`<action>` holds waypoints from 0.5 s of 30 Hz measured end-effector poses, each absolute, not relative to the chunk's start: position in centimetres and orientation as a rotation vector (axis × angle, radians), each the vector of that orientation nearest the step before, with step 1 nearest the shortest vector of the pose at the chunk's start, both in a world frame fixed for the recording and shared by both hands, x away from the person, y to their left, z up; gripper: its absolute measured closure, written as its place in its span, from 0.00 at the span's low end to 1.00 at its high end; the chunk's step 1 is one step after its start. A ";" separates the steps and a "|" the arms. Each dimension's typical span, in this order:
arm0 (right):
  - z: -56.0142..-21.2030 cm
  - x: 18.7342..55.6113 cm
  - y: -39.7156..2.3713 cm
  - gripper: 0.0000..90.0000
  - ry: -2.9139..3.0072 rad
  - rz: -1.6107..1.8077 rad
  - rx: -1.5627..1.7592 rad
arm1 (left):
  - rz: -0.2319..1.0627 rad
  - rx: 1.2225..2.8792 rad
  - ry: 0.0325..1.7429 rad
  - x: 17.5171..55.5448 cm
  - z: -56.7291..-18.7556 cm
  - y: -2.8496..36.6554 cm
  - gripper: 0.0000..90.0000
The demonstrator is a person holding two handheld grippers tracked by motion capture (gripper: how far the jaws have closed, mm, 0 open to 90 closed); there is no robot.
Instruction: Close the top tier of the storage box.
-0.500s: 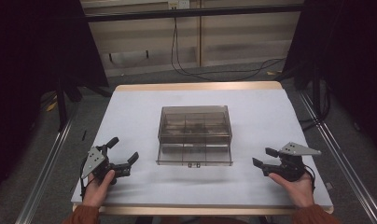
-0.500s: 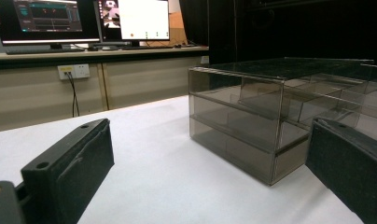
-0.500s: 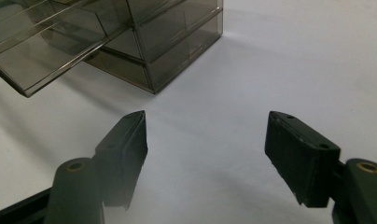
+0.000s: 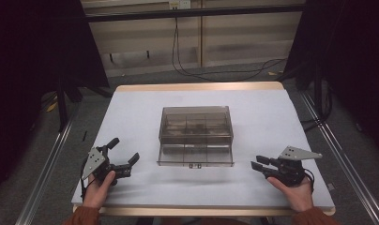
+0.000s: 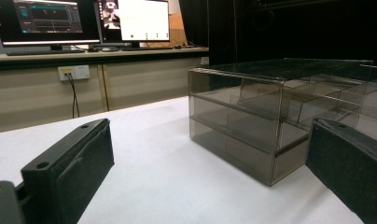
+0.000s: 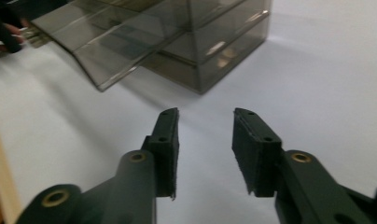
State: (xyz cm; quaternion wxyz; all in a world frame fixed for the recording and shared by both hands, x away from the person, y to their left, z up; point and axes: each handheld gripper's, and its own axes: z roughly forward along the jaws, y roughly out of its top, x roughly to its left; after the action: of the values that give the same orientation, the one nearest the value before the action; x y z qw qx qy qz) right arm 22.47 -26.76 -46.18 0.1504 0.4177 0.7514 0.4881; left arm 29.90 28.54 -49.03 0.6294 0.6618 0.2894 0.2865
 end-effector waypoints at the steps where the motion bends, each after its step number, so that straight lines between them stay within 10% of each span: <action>1: -46.2 22.5 -26.8 0.73 2.158 1.402 1.200 | 0.656 1.516 0.663 29.9 -49.0 28.5 0.01; 15: -45.8 21.9 -25.1 0.96 2.286 1.477 1.136 | 0.656 1.516 0.663 29.9 -49.0 28.5 0.01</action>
State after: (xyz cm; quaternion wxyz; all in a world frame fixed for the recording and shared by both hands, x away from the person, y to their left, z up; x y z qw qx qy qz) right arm 21.87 -25.11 -45.76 0.0960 0.3835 0.7716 0.4983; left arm 29.90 28.53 -49.03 0.6295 0.6617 0.2896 0.2863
